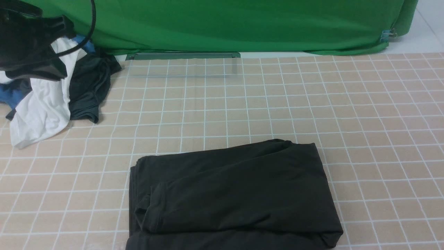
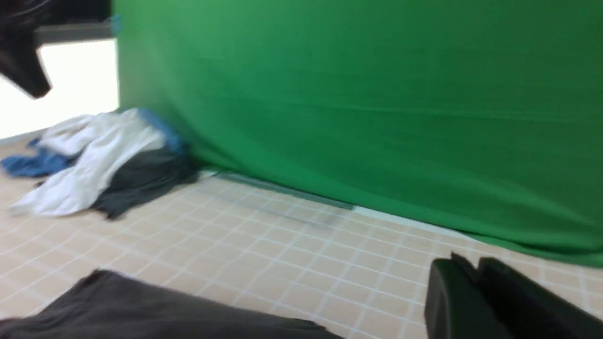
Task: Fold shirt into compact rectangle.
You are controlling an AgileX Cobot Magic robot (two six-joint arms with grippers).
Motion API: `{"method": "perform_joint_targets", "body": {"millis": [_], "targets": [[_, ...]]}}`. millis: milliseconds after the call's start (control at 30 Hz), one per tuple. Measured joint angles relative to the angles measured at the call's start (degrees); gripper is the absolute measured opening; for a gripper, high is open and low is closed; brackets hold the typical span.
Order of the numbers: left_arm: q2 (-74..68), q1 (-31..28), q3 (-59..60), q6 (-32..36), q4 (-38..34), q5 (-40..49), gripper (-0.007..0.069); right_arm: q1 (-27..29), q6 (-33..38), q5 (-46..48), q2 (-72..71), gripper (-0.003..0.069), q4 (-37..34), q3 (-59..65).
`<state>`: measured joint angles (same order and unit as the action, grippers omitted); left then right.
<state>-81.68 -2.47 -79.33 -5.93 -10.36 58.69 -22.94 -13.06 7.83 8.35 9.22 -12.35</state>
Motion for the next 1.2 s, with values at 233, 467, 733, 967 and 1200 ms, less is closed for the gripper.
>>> {"method": "perform_joint_targets", "body": {"millis": [233,467,733,967,1200], "targets": [[0.0,0.0,0.0,0.49,0.05,-1.06,0.0016,13.25,0.0,-0.19,-6.47,0.0101,-1.54,9.91],[0.0,0.0,0.0,3.69,0.05,-1.0,0.0016,17.77,-0.05,1.25,-7.45,0.012,-1.54,12.75],[0.18,0.0,0.0,6.85,0.23,3.53,0.0016,22.49,-0.05,4.68,-8.35,0.0136,-1.54,12.75],[4.57,0.0,0.0,7.96,-0.52,6.05,0.0016,22.7,-0.05,4.73,-8.35,0.0158,-1.54,12.75],[10.88,0.0,0.14,8.48,-4.88,9.44,0.0016,22.7,0.03,5.15,-8.35,0.0172,-1.54,12.75]]}}
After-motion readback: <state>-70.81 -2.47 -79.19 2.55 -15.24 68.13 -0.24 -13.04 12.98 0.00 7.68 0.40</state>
